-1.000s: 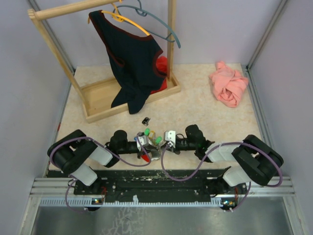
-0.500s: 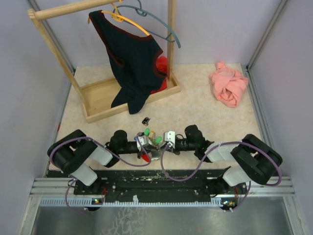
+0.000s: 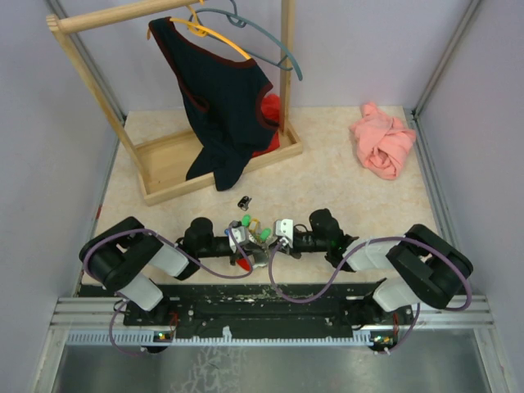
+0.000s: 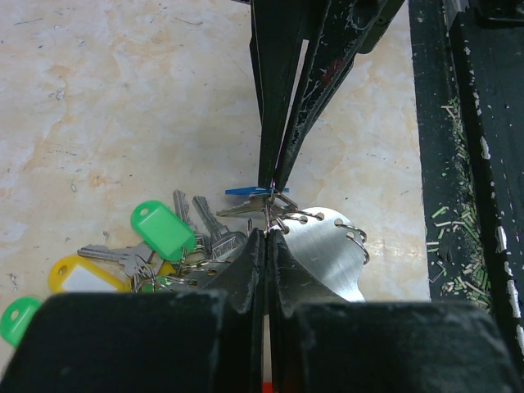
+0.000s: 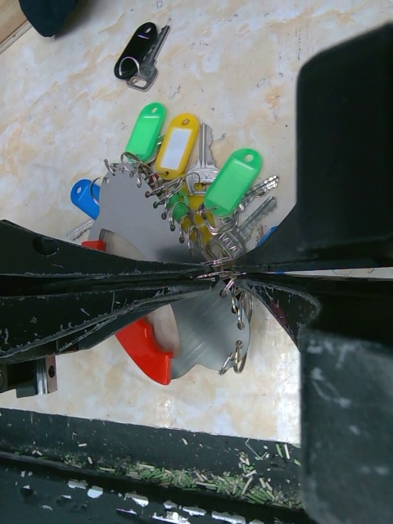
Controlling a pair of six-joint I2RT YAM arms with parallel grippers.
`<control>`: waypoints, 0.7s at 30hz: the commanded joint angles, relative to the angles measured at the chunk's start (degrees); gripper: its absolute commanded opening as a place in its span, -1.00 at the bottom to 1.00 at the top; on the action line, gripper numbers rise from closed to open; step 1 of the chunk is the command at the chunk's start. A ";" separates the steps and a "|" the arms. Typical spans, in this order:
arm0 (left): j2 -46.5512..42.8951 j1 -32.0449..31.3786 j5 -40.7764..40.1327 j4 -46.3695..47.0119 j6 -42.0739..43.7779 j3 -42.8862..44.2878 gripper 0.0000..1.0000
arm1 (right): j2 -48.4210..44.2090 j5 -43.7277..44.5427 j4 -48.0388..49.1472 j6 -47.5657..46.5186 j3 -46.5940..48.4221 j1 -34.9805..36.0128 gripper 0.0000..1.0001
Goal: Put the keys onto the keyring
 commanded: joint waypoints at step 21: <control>-0.03 -0.28 0.53 0.44 -0.20 1.21 -0.99 | -1.86 -1.07 3.11 -1.50 0.87 0.55 -1.00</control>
